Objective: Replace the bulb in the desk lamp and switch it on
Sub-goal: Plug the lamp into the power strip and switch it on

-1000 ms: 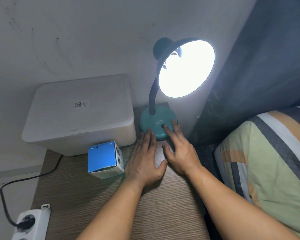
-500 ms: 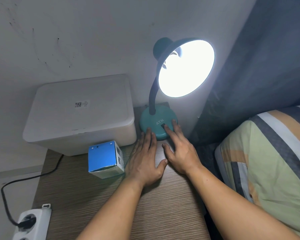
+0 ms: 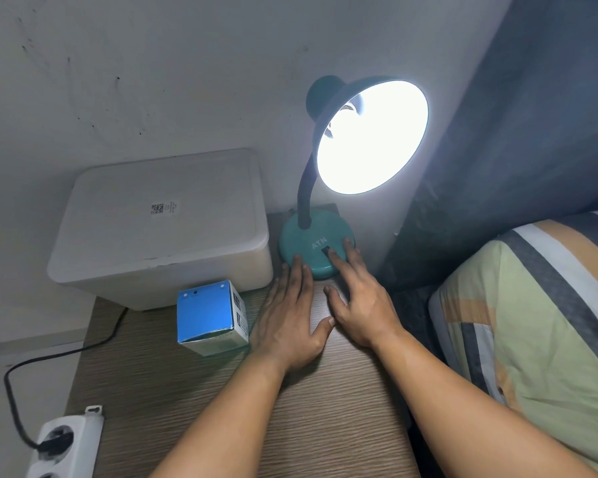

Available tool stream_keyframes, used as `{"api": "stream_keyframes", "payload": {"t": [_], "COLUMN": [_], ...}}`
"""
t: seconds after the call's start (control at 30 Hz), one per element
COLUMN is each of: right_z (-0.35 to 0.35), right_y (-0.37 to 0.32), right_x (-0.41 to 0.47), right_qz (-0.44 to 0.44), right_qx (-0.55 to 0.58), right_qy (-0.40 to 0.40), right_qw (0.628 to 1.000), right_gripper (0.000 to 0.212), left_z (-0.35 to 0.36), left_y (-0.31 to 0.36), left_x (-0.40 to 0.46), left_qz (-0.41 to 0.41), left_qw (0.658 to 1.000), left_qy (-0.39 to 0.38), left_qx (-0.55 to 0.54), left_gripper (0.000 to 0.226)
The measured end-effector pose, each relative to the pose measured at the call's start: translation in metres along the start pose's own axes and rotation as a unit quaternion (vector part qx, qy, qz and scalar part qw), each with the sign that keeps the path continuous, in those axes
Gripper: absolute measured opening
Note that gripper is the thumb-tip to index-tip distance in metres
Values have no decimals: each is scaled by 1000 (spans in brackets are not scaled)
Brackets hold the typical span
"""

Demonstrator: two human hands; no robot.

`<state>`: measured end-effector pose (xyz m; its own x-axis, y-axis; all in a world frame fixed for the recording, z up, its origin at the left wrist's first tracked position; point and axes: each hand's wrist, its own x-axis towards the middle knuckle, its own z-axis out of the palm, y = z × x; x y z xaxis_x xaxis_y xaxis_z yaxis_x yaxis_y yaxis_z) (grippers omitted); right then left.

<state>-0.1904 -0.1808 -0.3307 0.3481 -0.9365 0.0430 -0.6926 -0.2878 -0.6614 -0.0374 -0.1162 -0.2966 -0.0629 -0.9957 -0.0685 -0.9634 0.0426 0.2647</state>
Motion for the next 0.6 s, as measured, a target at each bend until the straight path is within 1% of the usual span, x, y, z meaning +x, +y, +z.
{"api": "stream_keyframes", "payload": {"t": [0.27,0.43,0.6], "right_z": [1,-3,-4], "right_y": [4,1,1], "right_x": [1,1,2], "right_qz": [8,-10,-13], "right_qx": [11,37,40], "right_qy": [-11,-19,-20], "right_qw": [1000,999,999], "right_gripper": [61,65,64], "left_z": [1,2,1], "left_y": [-2,-3,-2], "left_x": [0,0,0], "left_qz": [4,3,2], "left_qw": [1000,1000,1000], "left_qy": [-13,-9,-12], "left_qx": [-3,-9,-8], "left_gripper": [91,92,91]}}
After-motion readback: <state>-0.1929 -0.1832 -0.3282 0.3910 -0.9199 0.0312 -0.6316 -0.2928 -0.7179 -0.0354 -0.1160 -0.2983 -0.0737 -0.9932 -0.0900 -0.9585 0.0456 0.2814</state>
